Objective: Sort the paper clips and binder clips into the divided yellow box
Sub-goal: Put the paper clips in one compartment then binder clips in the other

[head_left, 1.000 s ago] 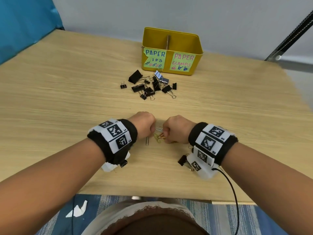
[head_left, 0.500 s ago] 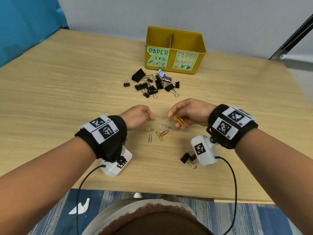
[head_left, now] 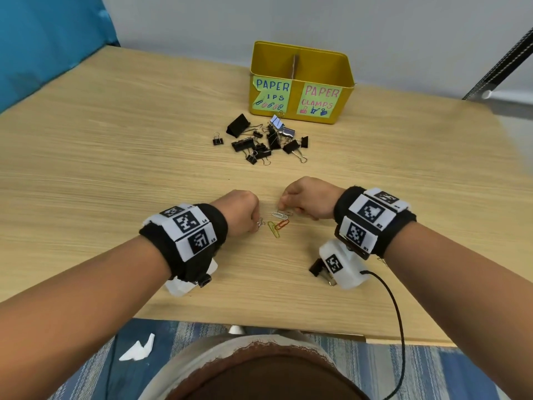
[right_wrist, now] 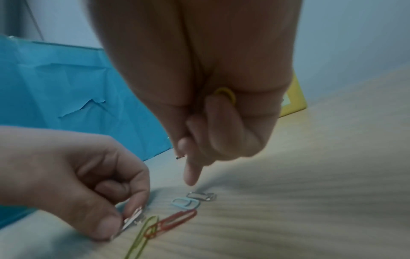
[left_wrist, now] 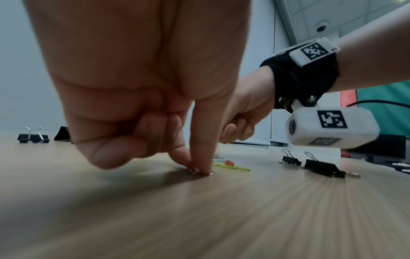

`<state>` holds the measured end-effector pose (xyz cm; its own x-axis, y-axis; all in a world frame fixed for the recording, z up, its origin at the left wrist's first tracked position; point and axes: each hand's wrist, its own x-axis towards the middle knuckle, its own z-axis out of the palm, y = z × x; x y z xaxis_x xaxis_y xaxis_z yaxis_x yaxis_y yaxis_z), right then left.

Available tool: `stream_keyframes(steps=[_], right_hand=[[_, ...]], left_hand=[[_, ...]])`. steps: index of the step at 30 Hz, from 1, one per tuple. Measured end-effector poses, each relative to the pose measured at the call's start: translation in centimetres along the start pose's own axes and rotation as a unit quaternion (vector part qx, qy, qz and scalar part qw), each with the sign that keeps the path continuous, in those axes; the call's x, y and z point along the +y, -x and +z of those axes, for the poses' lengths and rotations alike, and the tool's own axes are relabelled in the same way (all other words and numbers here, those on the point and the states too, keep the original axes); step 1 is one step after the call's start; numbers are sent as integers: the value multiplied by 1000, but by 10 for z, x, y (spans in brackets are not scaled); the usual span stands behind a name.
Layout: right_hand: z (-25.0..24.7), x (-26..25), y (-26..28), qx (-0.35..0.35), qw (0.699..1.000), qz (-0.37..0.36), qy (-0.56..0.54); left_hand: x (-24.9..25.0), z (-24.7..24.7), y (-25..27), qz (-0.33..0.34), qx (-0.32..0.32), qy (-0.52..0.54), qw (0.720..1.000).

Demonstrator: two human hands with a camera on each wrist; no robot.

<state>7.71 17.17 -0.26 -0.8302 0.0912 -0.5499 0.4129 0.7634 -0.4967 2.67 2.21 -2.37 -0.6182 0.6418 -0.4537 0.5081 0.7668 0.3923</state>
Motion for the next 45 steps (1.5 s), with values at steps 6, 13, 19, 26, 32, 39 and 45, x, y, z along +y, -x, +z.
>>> stream_keyframes(steps=[6, 13, 19, 26, 32, 39, 45], right_hand=[[17, -3, 2, 60, 976, 16, 210], [24, -11, -7, 71, 978, 0, 195], [27, -13, -7, -1, 971, -1, 240], [0, -6, -2, -60, 997, 50, -23], [-16, 2, 0, -34, 958, 98, -269], [-18, 12, 1, -27, 946, 82, -311], [-20, 17, 2, -47, 928, 74, -361]], left_hand=[[8, 4, 1, 8, -30, -37, 999], [2, -5, -2, -18, -50, -24, 998], [-9, -15, -4, -26, -31, 190, 981], [-24, -18, -5, -51, -70, 336, 938], [-9, -17, -8, -66, -53, 395, 915], [17, -13, -10, -14, -44, 290, 956], [13, -5, -10, 56, -50, 58, 996]])
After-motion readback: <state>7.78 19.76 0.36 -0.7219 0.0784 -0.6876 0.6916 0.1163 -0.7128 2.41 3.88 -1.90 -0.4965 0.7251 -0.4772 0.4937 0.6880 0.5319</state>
